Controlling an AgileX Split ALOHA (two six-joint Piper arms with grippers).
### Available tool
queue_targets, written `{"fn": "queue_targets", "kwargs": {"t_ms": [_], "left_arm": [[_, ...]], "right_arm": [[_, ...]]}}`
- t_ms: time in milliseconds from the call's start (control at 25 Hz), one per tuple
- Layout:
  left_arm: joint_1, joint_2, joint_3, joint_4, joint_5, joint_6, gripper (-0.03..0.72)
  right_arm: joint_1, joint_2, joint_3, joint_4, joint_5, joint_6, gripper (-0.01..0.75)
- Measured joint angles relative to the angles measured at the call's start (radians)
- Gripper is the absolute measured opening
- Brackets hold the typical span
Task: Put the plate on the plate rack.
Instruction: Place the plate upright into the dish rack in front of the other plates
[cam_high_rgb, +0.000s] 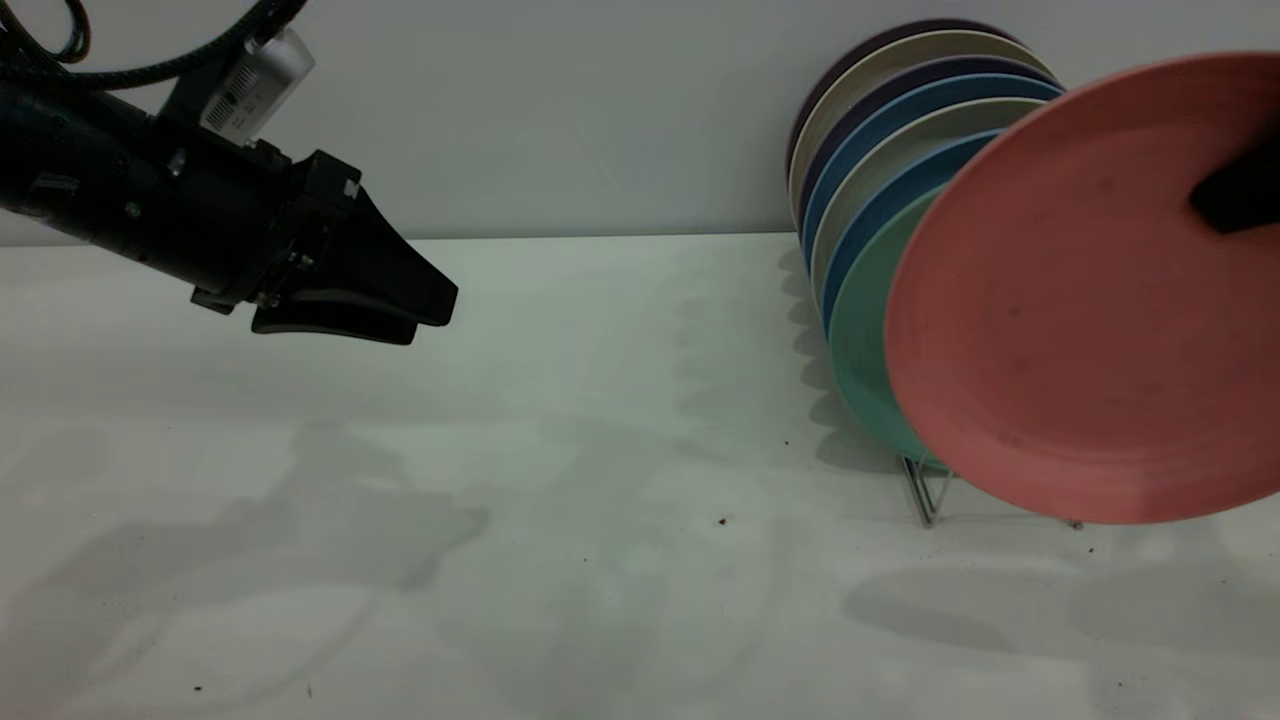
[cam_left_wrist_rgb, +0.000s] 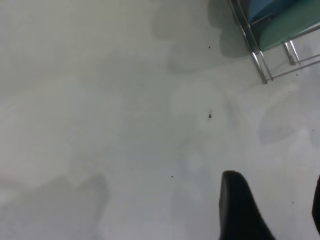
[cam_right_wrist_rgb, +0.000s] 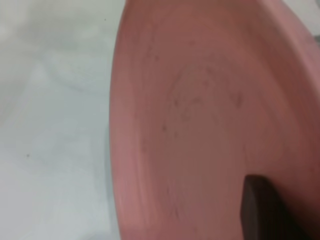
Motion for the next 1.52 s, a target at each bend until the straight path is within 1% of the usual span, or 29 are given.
{"fn": "queue_targets", "kwargs": {"t_ms": [400,880,1000,1240,1520], "left_arm": [[0.000,0.000,0.000,0.000,-0.013,0.000,0.393],[0.000,0.000,0.000,0.000,-0.013,-0.001,0.393],[0.000,0.000,0.000,0.000,-0.013,-0.001,0.393],[0.000,0.000,0.000,0.000,-0.013,-0.001,0.393],[0.000,0.000,0.000,0.000,-0.013,-0.001,0.393]], "right_arm": [[0.000,0.000,-0.003,0.001,0.010,0.000,0.129],[0.000,0.003,-0.096,0.040,0.050,0.000,0.129],[0.013,0.024,-0.116,0.041,0.050,0.000,0.129],[0.070,0.094,-0.176,0.018,0.038,0.000,0.129],[0.071,0.138,-0.266,-0.048,0.034,0.000,0.129]]}}
